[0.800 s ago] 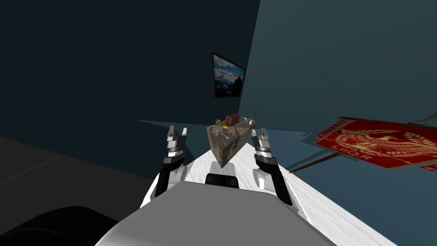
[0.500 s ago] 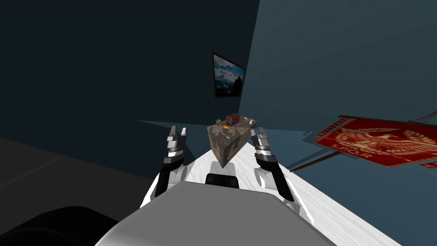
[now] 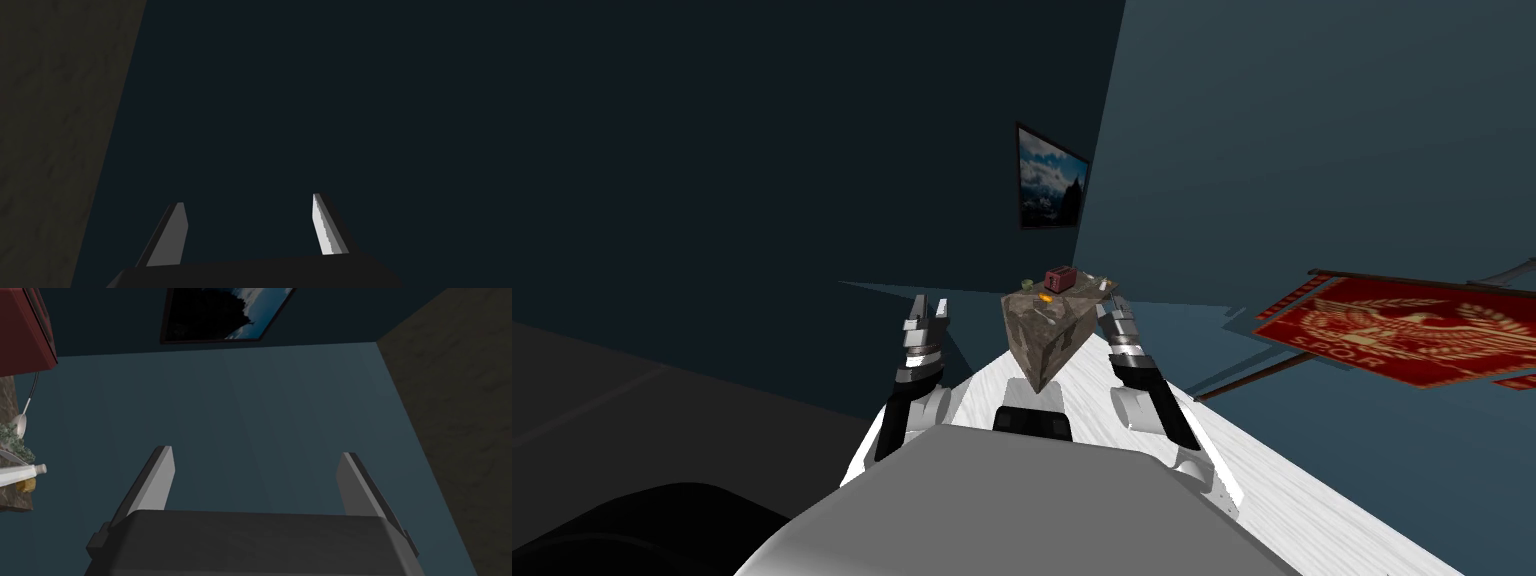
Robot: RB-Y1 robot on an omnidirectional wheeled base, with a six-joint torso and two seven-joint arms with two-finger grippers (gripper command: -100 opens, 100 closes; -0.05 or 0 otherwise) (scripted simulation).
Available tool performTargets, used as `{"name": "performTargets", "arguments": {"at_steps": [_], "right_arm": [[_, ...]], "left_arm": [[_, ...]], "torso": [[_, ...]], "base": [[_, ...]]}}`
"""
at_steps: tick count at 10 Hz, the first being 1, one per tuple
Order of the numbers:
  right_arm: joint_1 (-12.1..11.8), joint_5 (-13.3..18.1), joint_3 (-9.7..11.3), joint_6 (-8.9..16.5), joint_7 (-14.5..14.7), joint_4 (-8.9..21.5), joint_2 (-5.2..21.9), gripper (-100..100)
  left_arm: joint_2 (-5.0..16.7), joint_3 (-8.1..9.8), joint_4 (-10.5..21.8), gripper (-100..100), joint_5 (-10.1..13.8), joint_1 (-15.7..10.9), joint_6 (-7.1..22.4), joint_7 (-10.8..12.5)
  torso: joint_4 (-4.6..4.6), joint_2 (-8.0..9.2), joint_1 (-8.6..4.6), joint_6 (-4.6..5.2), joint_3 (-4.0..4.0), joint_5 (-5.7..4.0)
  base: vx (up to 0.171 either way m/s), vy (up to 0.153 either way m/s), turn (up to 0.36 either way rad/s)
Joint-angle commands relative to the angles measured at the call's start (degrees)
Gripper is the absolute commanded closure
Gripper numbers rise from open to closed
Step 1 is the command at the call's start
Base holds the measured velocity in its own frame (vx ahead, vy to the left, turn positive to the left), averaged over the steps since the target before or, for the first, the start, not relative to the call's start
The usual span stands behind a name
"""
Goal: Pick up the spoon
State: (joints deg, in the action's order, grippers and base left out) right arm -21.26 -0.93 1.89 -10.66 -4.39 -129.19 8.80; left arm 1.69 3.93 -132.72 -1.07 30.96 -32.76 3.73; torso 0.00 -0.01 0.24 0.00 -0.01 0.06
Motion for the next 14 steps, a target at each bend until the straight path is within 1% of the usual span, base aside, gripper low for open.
{"name": "performTargets", "arguments": {"at_steps": [1, 2, 3, 4, 5, 6, 7, 8, 9, 10, 11, 12, 13, 14], "right_arm": [[1.7, -1.9, -0.7, 2.9, -1.5, 1.0, 1.4, -100], [3.1, -3.6, -1.3, 4.3, -2.9, 1.9, 2.6, -100], [3.1, -3.6, -1.3, 5.7, -2.9, 1.9, 2.6, -100], [4.5, -5.4, -1.9, 7.7, -4.3, 2.8, 3.7, -100], [4.5, -5.4, -1.9, 8.6, -4.3, 2.8, 3.7, -100], [6.1, -7.3, -2.6, 10.7, -5.9, 3.9, 4.9, -100], [6.1, -7.3, -2.6, 11.7, -5.9, 3.9, 4.9, -100], [7.7, -9.3, -3.2, 13.8, -7.5, 5.0, 6.2, -100], [7.7, -9.3, -3.2, 14.9, -7.5, 5.0, 6.2, -100], [9.3, -11.3, -3.9, 16.7, -9.2, 6.3, 7.4, -100], [9.3, -11.3, -3.9, 18.3, -9.2, 6.3, 7.4, -100], [11.0, -13.3, -4.5, 20.1, -11.0, 7.7, 8.6, -100], [11.0, -13.3, -4.5, 21.8, -11.0, 7.7, 8.6, -100], [12.7, -15.4, -5.2, 23.5, -12.8, 9.1, 9.9, -100]], "left_arm": [[0.0, 0.0, 0.0, 0, 0.0, 0.0, 0.0, 0.0], [0.0, 0.0, 0.0, 0, 0.0, 0.0, 0.0, 0.0], [0.0, 0.0, 0.0, 0, 0.0, 0.0, 0.0, 0.0], [0.0, 0.0, 0.0, 0, 0.0, 0.0, 0.0, 0.0], [0.0, 0.0, 0.0, 0, 0.0, 0.0, 0.0, 0.0], [0.0, 0.0, 0.0, 0, 0.0, 0.0, 0.0, 0.0], [0.0, 0.0, 0.0, 0, 0.0, 0.0, 0.0, 0.0], [0.0, 0.0, 0.0, 0, 0.0, 0.0, 0.0, 0.0], [0.0, 0.0, 0.0, 0, 0.0, 0.0, 0.0, 0.0], [0.0, 0.0, 0.0, 0, 0.0, 0.0, 0.0, 0.0], [0.0, 0.0, 0.0, 0, 0.0, 0.0, 0.0, 0.0], [0.0, 0.0, 0.0, 0, 0.0, 0.0, 0.0, 0.0], [0.0, 0.0, 0.0, 0, 0.0, 0.0, 0.0, 0.0], [0.0, 0.0, 0.0, 0, 0.0, 0.0, 0.0, 0.0]], "torso": [[0.0, 0.0, 0.0, 0.0, 0.0, 0.0], [0.0, 0.01, 0.01, 0.0, 0.0, 0.0], [0.0, 0.01, 0.11, 0.0, 0.01, 0.02], [0.0, 0.02, 0.07, 0.0, 0.01, 0.02], [0.0, 0.02, 0.04, 0.0, 0.01, 0.0], [0.0, 0.01, -0.01, 0.0, 0.01, 0.0], [0.0, -0.02, 0.06, 0.0, -0.01, 0.01], [0.0, -0.01, 0.02, 0.01, -0.01, 0.01], [0.0, -0.01, 0.05, 0.0, -0.01, 0.01], [-0.01, -0.03, 0.01, 0.0, -0.02, 0.01], [-0.02, -0.08, 0.06, 0.0, -0.04, 0.01], [-0.01, -0.05, 0.03, 0.01, -0.03, 0.01], [-0.02, -0.07, 0.06, -0.01, -0.04, 0.01], [-0.01, -0.04, 0.04, 0.0, -0.03, 0.01]], "base": [[-0.006, 0.065, -0.007], [-0.007, 0.103, -0.014], [-0.009, 0.082, -0.012], [-0.01, 0.072, -0.007], [-0.004, 0.061, -0.004], [0.006, 0.083, -0.006], [0.002, 0.07, -0.006], [-0.001, 0.08, -0.005], [0.007, 0.068, -0.006], [0.02, 0.083, 0.0], [0.011, 0.072, -0.005], [0.013, 0.084, -0.002], [0.004, 0.075, -0.001], [-0.006, 0.09, 0.004]]}}
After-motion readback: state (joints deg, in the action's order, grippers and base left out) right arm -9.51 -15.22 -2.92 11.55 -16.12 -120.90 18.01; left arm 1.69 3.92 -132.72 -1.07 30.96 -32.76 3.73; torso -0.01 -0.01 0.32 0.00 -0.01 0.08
